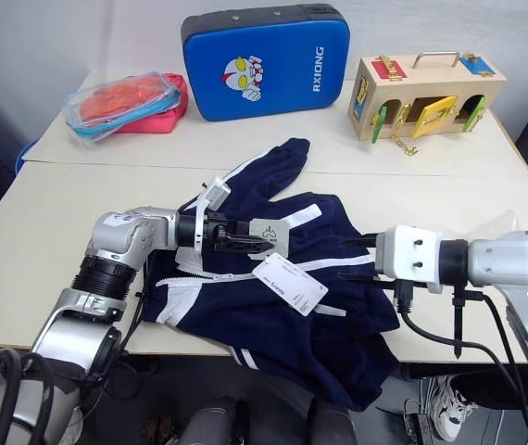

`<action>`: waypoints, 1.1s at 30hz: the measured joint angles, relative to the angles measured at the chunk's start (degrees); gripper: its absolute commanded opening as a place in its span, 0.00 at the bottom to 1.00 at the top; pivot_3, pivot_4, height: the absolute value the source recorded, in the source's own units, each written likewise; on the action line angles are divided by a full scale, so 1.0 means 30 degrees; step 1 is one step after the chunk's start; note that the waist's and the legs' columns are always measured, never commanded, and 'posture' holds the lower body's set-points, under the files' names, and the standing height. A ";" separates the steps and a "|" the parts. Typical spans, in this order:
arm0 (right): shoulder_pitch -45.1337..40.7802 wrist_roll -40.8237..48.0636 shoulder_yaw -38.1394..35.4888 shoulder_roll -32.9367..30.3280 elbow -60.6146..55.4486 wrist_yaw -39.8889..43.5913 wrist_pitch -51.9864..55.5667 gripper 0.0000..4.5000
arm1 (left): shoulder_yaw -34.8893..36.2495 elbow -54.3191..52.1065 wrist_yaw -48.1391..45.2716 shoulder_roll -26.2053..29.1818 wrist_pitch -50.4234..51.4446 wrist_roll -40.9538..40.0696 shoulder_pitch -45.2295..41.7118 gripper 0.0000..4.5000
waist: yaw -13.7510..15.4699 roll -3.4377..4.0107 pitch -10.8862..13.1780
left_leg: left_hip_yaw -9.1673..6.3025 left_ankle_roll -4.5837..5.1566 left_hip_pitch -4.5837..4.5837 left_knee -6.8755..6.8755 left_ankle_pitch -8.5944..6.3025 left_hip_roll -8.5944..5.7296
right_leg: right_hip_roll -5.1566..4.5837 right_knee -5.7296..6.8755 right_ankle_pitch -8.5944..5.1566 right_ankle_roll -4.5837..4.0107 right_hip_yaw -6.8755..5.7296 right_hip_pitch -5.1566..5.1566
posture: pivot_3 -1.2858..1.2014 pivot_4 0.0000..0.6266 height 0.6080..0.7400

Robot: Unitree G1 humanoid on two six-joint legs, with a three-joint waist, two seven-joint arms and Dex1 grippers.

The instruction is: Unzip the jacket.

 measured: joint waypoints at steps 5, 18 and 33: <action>0.0004 -0.0085 0.0027 0.0006 0.0041 -0.0070 -0.0030 0.50 | -0.1143 -0.1868 -0.0346 0.0632 -0.2567 0.1196 0.1289 0.54 | -0.0013 0.0000 0.0000 | 0.0002 -0.0001 0.0002 -0.0004 0.0000 0.0001 | 0.0001 0.0000 0.0000 0.0000 0.0001 -0.0002 | 0.52 0.24 1.00; 0.0410 -0.0105 0.0033 0.0012 0.0103 -0.0135 -0.0052 0.50 | -0.6290 -0.6827 -0.1310 0.2137 -1.5018 0.7495 0.4161 0.00 | 0.0007 0.0001 0.0000 | 0.0001 0.0001 0.0006 -0.0004 0.0000 0.0002 | -0.0002 -0.0018 0.0000 -0.0002 -0.0005 0.0011 | 0.52 0.24 1.00; 0.0044 -0.0793 0.0906 0.0206 0.0797 0.0000 -0.0633 0.50 | -0.4732 -0.7923 -0.3236 0.1991 -1.3193 0.4826 0.4313 0.71 | -0.0013 0.0001 -0.0001 | -0.0016 0.0003 0.0006 0.0002 -0.0001 0.0007 | -0.0003 -0.0012 0.0000 -0.0001 -0.0012 0.0016 | 0.52 0.24 1.00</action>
